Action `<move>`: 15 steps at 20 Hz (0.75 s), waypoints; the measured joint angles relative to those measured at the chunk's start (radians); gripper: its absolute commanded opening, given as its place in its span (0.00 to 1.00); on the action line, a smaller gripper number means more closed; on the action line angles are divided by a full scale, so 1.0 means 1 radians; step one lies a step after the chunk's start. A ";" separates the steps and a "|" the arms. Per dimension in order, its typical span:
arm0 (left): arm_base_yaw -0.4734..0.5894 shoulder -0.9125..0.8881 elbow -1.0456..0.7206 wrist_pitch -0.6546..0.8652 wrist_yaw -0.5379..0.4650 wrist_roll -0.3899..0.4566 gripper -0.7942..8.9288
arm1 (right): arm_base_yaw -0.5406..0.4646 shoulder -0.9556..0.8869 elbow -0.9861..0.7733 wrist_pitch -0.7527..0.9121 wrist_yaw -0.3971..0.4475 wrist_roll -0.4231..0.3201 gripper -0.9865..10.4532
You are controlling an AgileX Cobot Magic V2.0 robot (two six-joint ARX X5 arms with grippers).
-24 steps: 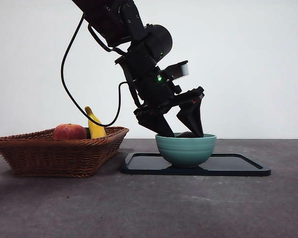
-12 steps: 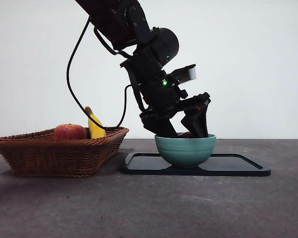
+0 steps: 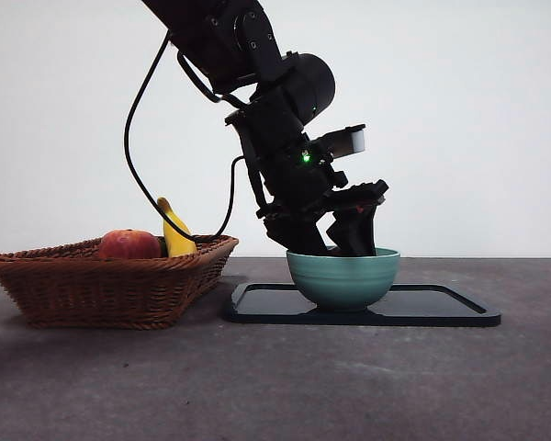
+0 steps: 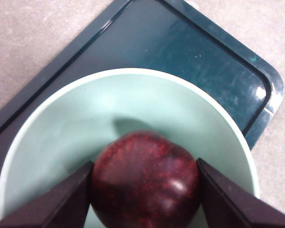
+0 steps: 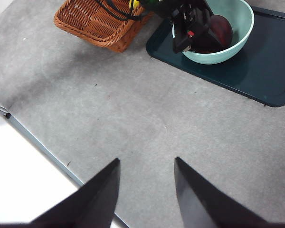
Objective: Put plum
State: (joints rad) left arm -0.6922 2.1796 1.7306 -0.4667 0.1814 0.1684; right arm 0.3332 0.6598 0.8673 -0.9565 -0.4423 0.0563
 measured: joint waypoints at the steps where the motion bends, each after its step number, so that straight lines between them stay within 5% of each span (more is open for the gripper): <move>1: 0.000 0.000 0.000 0.000 0.000 0.000 0.33 | 0.000 0.000 0.000 0.000 0.000 0.000 0.24; 7: 0.002 -0.035 0.004 -0.008 -0.002 0.000 0.33 | 0.000 0.000 0.000 0.000 0.001 0.000 0.24; 15: 0.059 -0.363 0.021 -0.113 -0.002 -0.002 0.33 | 0.000 0.000 0.000 0.019 0.001 0.000 0.24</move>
State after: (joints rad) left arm -0.6331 1.8168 1.7512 -0.5793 0.1799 0.1669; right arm 0.3332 0.6598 0.8673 -0.9375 -0.4416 0.0563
